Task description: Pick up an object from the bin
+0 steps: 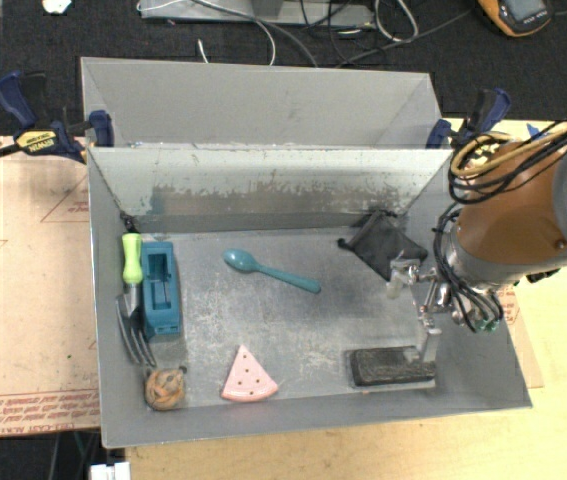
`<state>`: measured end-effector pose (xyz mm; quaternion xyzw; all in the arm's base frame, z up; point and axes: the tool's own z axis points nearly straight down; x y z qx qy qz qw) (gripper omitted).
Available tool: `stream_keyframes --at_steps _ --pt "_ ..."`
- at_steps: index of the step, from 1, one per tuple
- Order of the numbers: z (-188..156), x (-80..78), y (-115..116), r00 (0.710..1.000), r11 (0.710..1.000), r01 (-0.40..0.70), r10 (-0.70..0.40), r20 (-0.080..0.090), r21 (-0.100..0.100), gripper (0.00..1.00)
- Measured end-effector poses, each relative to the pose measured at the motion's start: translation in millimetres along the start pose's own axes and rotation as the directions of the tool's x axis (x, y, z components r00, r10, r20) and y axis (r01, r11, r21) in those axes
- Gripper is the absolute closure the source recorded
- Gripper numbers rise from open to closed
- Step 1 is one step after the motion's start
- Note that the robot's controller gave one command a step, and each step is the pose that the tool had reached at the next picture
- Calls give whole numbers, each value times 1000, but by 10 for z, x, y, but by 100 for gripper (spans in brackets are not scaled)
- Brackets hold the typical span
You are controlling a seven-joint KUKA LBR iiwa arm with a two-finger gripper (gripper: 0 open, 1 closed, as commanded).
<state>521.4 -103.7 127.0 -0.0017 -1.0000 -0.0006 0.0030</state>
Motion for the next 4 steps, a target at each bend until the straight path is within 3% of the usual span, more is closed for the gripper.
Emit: stream_keyframes --at_steps 1,2,3,4 --pt "-45 -15 4 1000 1000 3 -3 6 1 0" --pt "444 256 355 1000 1000 27 -27 7 1 0" --pt "520 293 471 998 999 -54 54 21 0 100" --pt "465 298 451 997 997 -81 81 17 1 100"
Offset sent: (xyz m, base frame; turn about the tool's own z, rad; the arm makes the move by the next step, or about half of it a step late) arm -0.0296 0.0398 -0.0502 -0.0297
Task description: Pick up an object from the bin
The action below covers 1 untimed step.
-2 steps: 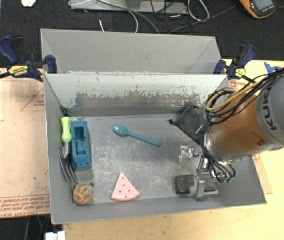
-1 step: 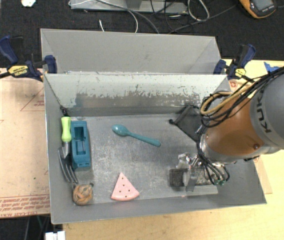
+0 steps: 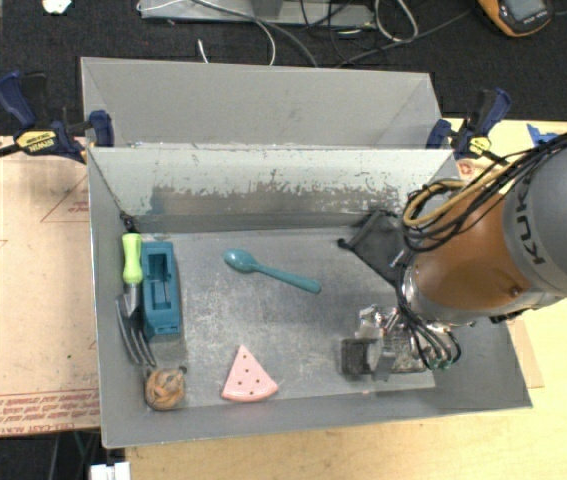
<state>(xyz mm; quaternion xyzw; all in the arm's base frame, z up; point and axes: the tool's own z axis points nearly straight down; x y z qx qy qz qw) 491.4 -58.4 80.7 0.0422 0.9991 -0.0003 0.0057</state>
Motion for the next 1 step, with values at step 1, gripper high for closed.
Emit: stream_keyframes --at_steps 1 --pt "-592 -15 -12 994 994 113 -113 -5 -1 100"
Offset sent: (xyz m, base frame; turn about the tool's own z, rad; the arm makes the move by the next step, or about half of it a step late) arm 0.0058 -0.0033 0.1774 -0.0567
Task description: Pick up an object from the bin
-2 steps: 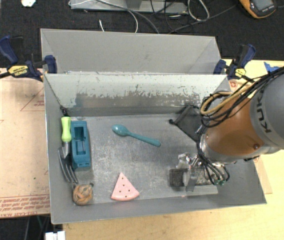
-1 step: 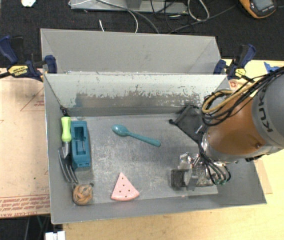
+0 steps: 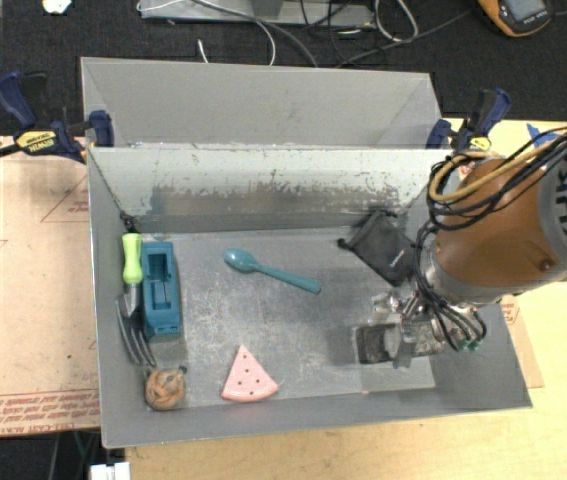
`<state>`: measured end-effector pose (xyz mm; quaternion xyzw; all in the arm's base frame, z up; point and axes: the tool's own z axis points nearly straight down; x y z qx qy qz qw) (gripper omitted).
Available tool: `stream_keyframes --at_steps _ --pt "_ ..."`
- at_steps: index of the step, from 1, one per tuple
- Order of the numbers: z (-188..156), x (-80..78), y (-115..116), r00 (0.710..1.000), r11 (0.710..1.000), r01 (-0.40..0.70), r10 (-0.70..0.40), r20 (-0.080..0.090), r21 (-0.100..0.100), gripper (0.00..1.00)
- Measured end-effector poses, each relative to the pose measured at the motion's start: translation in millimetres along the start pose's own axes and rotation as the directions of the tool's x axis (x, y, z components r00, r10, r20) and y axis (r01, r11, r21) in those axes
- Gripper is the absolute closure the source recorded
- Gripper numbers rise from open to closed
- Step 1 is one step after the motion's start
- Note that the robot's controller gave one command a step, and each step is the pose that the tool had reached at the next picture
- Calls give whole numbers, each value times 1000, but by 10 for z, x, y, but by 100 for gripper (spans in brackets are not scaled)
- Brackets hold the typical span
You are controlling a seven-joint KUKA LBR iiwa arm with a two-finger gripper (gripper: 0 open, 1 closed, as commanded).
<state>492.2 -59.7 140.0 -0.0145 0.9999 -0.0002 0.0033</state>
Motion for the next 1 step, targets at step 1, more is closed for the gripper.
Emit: stream_keyframes --at_steps 1 --pt "-908 -46 -16 1000 1000 -20 20 -1 -1 100"
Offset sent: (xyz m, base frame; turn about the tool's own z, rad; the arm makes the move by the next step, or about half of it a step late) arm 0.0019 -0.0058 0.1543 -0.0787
